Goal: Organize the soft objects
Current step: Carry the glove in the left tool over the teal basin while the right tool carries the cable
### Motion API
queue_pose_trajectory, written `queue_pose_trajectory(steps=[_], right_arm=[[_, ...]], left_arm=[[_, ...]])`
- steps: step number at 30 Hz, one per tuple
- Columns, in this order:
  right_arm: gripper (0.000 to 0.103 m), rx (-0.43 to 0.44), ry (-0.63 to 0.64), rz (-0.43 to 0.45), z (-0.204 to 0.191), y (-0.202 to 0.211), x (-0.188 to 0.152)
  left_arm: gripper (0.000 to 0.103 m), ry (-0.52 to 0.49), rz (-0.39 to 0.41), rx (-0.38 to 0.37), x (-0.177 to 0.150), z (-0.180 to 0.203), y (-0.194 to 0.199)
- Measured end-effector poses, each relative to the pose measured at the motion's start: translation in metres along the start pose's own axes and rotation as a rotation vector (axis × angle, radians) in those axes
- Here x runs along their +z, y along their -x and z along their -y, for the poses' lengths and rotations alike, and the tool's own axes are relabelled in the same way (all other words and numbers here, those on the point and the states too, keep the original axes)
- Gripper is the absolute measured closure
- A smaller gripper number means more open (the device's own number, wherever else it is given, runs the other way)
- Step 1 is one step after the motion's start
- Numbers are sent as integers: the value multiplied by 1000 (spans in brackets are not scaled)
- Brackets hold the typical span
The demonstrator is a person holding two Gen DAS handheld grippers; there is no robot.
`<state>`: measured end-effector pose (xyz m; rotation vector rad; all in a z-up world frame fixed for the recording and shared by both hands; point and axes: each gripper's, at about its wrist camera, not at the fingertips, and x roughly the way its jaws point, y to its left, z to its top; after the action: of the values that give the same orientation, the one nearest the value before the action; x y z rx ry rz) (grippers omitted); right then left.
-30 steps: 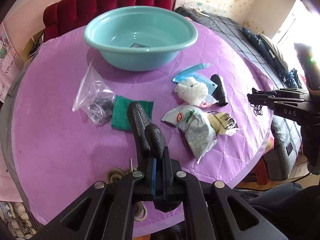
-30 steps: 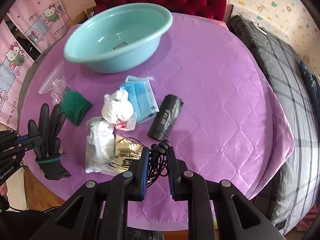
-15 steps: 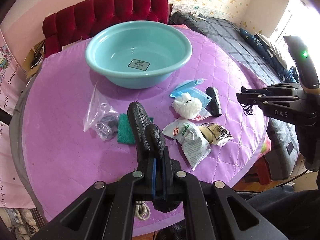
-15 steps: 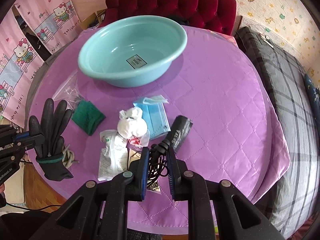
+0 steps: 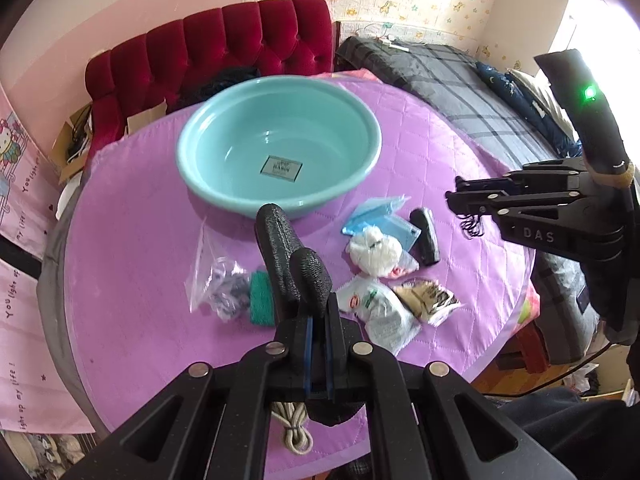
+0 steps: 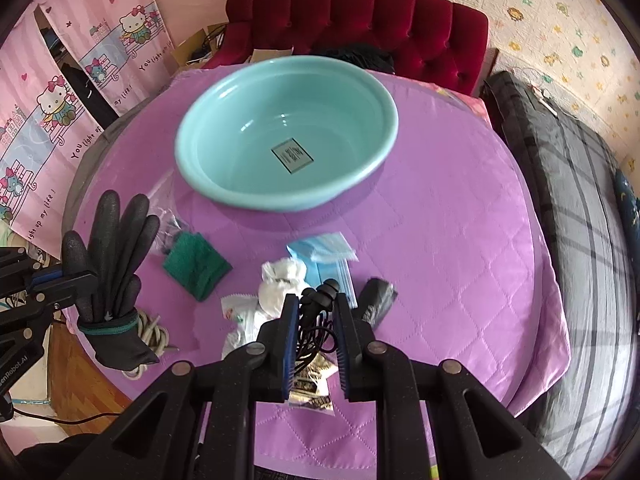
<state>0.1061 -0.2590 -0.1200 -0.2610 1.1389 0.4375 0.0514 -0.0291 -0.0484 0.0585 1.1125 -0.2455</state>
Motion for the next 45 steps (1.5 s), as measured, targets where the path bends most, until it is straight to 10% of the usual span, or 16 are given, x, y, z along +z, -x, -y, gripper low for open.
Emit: queue_pose_trajectory(steps=[45], right_arm=[[85,68,16,31,-5,-44,175]], left_arm=[[99,-22,38,1,168,-52,-59]])
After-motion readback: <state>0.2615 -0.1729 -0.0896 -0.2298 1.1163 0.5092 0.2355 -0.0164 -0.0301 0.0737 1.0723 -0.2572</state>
